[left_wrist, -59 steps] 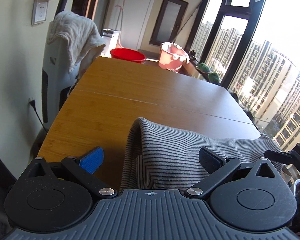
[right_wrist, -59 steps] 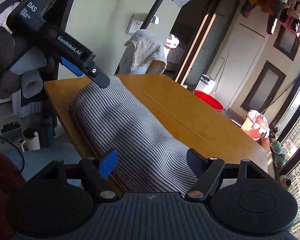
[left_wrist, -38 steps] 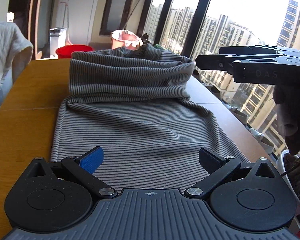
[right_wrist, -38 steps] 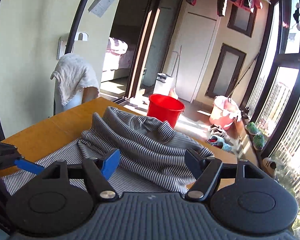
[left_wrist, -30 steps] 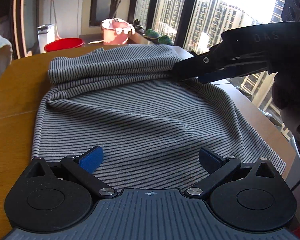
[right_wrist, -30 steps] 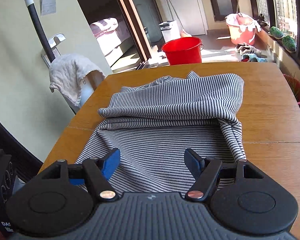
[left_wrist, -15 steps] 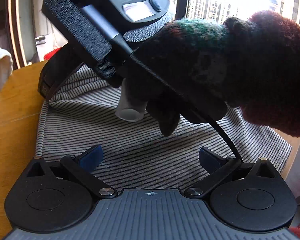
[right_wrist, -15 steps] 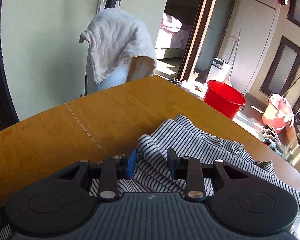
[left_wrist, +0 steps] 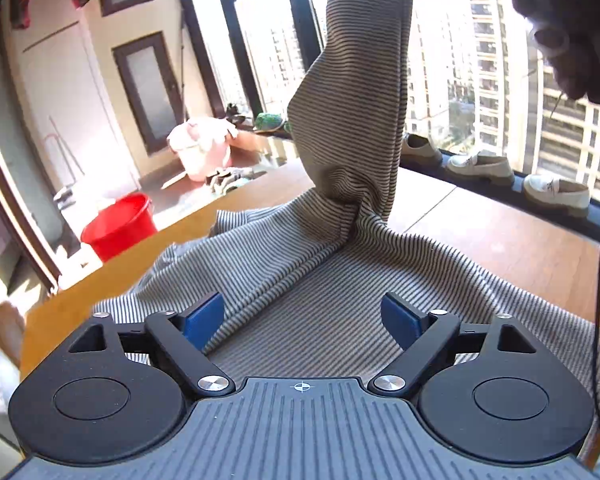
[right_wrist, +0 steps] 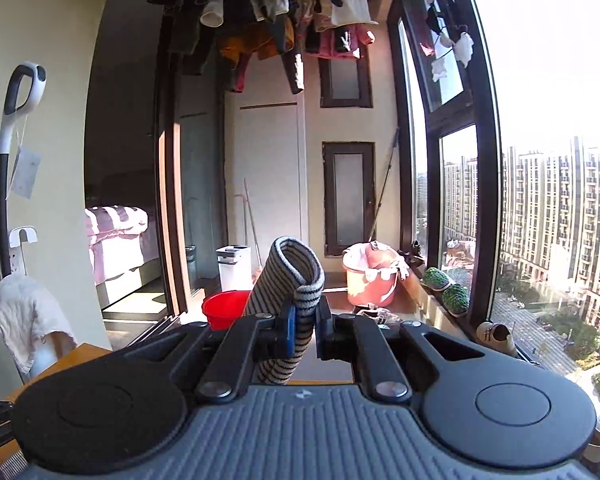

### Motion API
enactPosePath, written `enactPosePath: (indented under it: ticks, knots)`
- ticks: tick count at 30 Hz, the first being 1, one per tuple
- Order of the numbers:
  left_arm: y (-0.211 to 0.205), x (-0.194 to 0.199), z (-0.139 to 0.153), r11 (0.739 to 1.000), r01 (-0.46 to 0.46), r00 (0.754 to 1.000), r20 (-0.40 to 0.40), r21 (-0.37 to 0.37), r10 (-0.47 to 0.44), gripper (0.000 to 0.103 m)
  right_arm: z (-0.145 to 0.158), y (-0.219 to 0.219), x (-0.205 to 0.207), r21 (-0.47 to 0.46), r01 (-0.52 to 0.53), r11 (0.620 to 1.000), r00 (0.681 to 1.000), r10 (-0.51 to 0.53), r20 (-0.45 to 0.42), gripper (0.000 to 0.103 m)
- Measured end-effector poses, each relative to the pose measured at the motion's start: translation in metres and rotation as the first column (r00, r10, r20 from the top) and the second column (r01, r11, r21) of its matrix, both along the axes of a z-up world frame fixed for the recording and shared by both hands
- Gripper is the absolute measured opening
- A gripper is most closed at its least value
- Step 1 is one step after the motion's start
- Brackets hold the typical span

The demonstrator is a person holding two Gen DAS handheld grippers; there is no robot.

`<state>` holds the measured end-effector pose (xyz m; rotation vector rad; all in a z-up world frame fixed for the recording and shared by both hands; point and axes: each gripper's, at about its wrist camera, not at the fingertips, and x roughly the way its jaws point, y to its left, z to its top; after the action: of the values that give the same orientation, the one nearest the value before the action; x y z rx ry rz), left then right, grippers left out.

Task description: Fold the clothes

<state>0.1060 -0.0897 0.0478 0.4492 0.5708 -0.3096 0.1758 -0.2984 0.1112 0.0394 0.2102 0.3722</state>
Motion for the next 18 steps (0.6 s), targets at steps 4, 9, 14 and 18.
enactPosePath:
  ticks: [4,9,14,18]
  knots:
    - [-0.038,0.046,-0.016,0.999,0.044,0.999,-0.016,0.011,-0.044,0.068,-0.012,-0.047,-0.006,0.044,0.053,0.998,0.998,-0.051,-0.038,0.008]
    - [-0.055,0.108,-0.033,0.998,-0.018,0.994,-0.107,-0.061,0.011,0.069,-0.041,-0.063,-0.003,0.067,0.05,0.997,0.995,-0.044,-0.09,0.009]
    - [-0.038,0.134,-0.034,0.984,-0.111,0.98,-0.177,-0.137,0.086,0.032,-0.054,-0.072,0.005,0.094,0.051,0.994,0.992,-0.04,-0.119,0.009]
    - [0.011,0.13,-0.011,0.943,-0.22,0.969,-0.171,-0.251,0.18,0.014,-0.049,-0.075,0.006,0.102,0.035,0.994,0.994,-0.024,-0.107,0.009]
